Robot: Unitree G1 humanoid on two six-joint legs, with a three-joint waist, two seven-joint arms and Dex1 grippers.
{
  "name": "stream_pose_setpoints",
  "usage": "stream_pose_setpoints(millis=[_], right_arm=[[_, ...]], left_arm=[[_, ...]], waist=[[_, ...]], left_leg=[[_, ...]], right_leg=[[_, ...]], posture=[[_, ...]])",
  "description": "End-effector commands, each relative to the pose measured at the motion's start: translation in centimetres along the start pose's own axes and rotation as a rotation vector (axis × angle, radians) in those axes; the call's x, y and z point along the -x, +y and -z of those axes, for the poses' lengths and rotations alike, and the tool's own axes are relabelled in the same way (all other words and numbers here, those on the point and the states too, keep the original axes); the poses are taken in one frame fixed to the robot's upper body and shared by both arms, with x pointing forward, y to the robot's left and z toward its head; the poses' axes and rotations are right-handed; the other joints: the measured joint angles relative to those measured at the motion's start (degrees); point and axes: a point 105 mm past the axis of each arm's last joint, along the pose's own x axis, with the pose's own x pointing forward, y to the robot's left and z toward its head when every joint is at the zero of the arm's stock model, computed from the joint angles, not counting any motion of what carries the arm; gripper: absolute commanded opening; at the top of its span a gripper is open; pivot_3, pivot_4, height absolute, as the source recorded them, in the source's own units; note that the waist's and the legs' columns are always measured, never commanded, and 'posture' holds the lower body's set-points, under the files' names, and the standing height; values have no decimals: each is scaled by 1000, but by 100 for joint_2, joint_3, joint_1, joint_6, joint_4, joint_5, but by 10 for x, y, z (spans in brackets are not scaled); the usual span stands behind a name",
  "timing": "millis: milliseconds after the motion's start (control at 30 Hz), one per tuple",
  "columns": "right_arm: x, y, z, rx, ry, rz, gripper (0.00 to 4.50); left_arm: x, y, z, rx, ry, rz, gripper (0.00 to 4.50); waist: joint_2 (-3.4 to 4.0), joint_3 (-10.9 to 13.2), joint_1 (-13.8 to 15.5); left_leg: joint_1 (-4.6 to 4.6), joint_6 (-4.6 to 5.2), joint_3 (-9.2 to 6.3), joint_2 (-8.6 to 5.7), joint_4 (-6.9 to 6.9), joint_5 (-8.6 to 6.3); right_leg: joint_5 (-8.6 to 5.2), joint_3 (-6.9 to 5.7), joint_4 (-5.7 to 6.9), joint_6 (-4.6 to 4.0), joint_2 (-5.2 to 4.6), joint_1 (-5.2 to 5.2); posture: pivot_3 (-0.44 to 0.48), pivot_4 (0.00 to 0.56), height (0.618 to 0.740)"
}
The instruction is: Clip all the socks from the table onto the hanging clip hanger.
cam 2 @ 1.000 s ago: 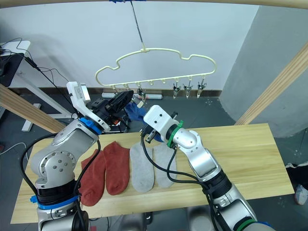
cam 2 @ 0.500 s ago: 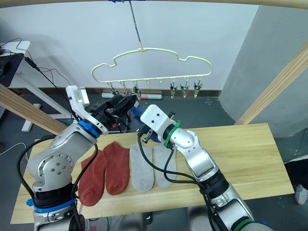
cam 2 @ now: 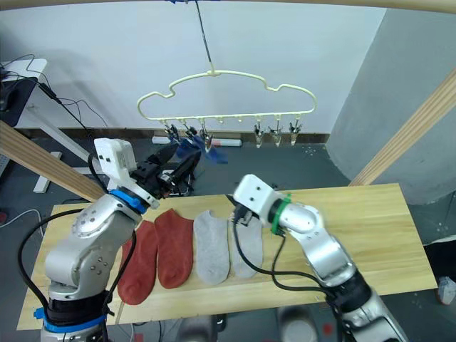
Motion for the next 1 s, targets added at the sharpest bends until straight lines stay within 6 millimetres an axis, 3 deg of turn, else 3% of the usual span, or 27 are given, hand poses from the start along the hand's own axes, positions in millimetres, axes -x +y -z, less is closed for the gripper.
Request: stream_pose_setpoints(millis=[33,133,400,833,1000], right_arm=[[34,-6,-19,40,-68,-45,1395],[58,-20,-28,12,-102,-40,1395],[92,-44,-46,-50,-147,14,1395],[101,-43,-41,-64,-98,66,1395],[101,-44,-41,-62,-94,72,1423]], left_arm=[[2,-11,-13,-89,-98,7,3094],[-1,-19,-8,-89,-109,18,3094],[-10,-37,-4,-70,-155,37,3094],[-18,-36,-2,-78,-212,-65,3094],[-17,-40,1,-82,-202,-74,1697]], waist=[[2,1,-7],[2,1,-11],[1,1,-33],[0,2,-55],[0,2,-56]], left_leg=[[2,0,2,-3,0,0],[4,1,4,-7,0,0],[6,2,11,-14,2,0],[5,3,16,-16,3,0],[4,3,16,-16,4,0]], right_leg=[[0,1,3,0,1,0],[0,1,2,0,10,3],[0,6,2,-1,23,4],[-1,9,0,1,24,3],[-1,9,-2,1,23,4]], posture=[[-231,338,740],[-240,339,740],[-282,341,740],[-311,346,740],[-311,346,740]])
